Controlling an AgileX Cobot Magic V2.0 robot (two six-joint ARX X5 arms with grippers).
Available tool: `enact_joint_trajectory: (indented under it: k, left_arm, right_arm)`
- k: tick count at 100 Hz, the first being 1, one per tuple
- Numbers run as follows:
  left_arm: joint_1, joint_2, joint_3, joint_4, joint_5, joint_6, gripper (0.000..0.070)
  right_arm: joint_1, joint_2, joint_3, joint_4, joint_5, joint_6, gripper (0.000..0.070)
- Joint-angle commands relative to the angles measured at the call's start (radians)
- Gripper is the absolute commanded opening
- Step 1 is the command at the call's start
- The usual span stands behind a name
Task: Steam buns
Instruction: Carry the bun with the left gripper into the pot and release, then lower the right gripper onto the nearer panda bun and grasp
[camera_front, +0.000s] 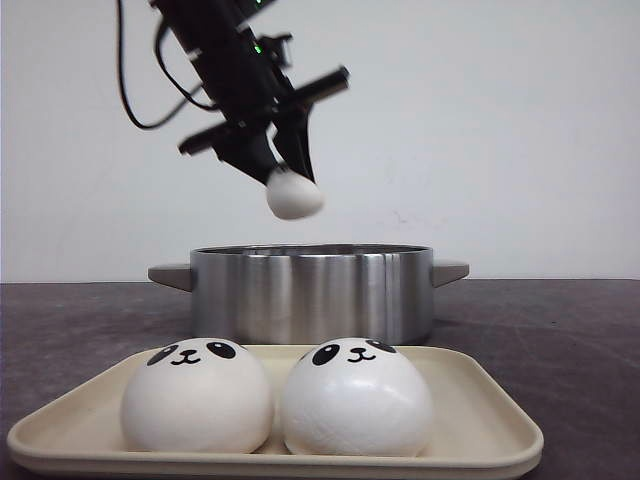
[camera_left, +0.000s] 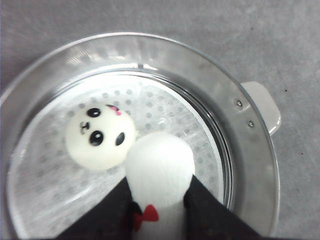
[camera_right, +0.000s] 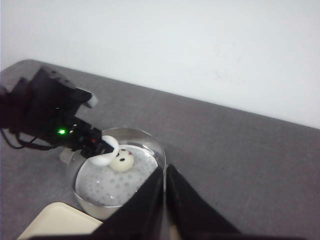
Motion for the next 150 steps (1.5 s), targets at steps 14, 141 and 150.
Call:
enact_joint_trajectory:
  k: [14, 141, 150]
  left_arm:
    - [-0.014, 0.097, 0.128, -0.038, 0.026, -0.023, 0.0138]
    - [-0.014, -0.294, 0.151, -0.343, 0.012, 0.077, 0.0673]
    - [-0.014, -0.403, 0.151, -0.378, 0.012, 0.081, 0.0673]
  right_arm:
    - [0.011, 0.01, 0.0, 0.008, 0.003, 0.011, 0.0]
    - [0.011, 0.172, -0.109, -0.064, -0.138, 0.126, 0.0]
    - [0.011, 0.174, -0.209, -0.012, -0.19, 0.162, 0.0]
